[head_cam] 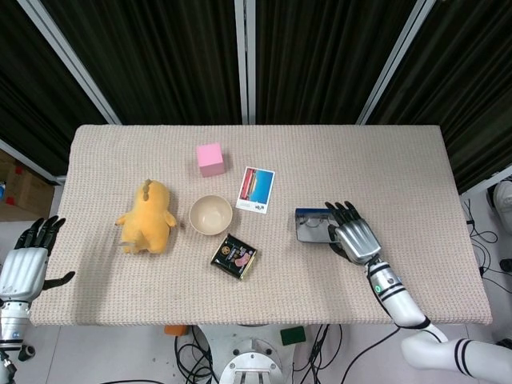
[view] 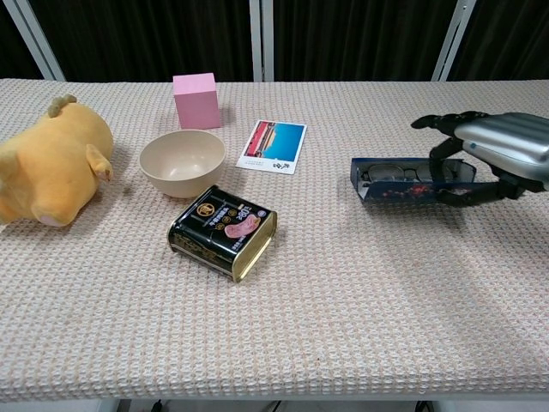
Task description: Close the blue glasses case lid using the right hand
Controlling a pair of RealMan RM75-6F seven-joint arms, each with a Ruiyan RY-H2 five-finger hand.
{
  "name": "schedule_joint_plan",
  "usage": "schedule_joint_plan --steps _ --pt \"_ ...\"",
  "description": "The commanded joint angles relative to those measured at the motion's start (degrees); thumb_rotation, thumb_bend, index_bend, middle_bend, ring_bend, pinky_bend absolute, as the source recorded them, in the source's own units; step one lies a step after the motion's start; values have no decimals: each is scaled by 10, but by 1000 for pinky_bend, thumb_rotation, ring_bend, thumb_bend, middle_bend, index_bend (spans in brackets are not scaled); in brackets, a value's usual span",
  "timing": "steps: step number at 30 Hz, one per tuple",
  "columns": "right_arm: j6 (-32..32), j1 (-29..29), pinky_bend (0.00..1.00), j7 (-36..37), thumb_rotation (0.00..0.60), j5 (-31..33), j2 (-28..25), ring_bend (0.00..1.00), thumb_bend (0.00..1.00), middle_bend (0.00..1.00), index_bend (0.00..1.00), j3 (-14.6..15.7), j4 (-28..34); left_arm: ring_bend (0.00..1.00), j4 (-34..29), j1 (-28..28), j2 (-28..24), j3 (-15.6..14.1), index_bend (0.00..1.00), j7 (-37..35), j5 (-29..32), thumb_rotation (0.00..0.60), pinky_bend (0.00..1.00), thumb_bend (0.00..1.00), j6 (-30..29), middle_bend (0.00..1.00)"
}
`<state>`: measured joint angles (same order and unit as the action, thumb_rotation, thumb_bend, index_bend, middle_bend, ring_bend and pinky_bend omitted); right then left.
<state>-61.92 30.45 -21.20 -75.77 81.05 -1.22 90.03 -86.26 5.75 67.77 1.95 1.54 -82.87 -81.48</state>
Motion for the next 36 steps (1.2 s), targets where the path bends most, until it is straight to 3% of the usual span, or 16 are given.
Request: schedule_joint_plan --steps 1,4,8,16,29,36 --pt "-29 -36 0 2 600 -41 -53 0 967 45 696 45 57 9 0 0 0 -1 84 1 -1 598 151 36 0 46" --pt "-52 -50 0 -3 600 -57 -65 0 967 45 697 50 72 9 -7 -1 -2 -2 84 9 4 598 151 35 4 46" --pt "-62 -49 0 -2 600 -44 -51 0 967 47 697 23 50 9 -20 0 -8 -4 84 23 14 599 151 36 15 33" --pt "-28 -20 0 -10 600 -4 24 0 954 45 696 -25 -49 9 -30 1 -14 -1 84 33 23 598 151 37 18 33" --pt "-36 0 0 31 600 4 116 0 947 48 691 -67 -180 9 -27 5 -17 2 84 34 37 598 151 36 32 33" --pt "-51 10 0 40 600 -4 165 0 933 20 544 -79 -260 9 -25 7 -16 2 84 33 41 597 151 37 37 32"
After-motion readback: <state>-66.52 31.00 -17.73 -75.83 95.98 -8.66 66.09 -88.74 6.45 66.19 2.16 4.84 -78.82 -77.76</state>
